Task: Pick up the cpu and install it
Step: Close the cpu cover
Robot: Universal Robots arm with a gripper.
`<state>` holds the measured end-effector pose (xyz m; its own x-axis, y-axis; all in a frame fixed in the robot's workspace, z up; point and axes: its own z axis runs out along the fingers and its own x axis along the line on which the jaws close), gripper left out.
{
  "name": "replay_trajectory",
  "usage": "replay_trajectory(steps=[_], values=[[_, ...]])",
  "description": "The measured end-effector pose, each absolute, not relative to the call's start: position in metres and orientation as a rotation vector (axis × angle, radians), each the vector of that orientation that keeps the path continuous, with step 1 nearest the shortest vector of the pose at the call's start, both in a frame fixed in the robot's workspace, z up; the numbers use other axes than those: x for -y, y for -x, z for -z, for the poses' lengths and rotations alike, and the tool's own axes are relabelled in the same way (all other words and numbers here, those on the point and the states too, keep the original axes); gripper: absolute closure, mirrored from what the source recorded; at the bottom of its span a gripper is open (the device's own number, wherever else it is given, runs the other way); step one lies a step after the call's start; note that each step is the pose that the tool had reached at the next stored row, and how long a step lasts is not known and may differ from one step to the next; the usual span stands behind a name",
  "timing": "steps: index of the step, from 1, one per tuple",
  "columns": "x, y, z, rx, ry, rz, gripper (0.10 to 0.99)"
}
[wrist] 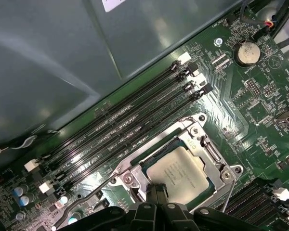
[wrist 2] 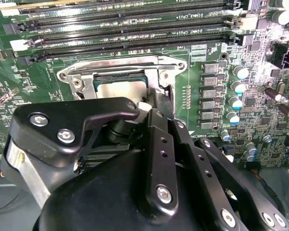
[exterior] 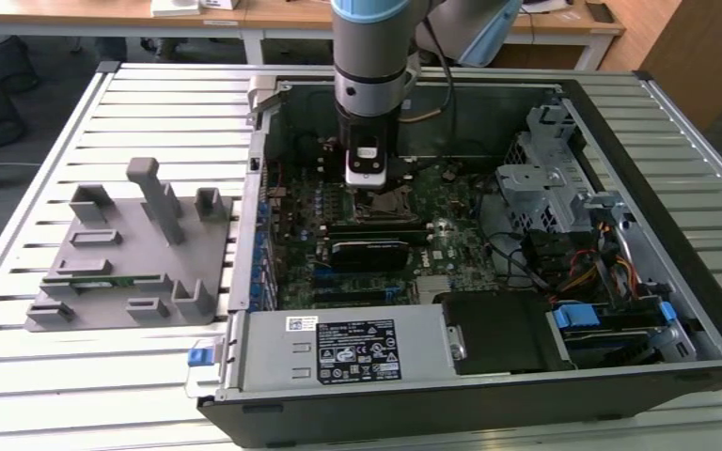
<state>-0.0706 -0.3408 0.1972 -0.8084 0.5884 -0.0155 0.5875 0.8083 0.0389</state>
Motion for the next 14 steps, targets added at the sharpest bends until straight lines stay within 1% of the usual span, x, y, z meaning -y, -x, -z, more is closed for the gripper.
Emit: replay_trajectory(steps=[7, 14], values=[[0.341, 0.066, -0.198, -2.962, -0.963, -0.052, 0.980], [0.340, 0.066, -0.211, -2.962, -0.963, -0.051, 0.980]])
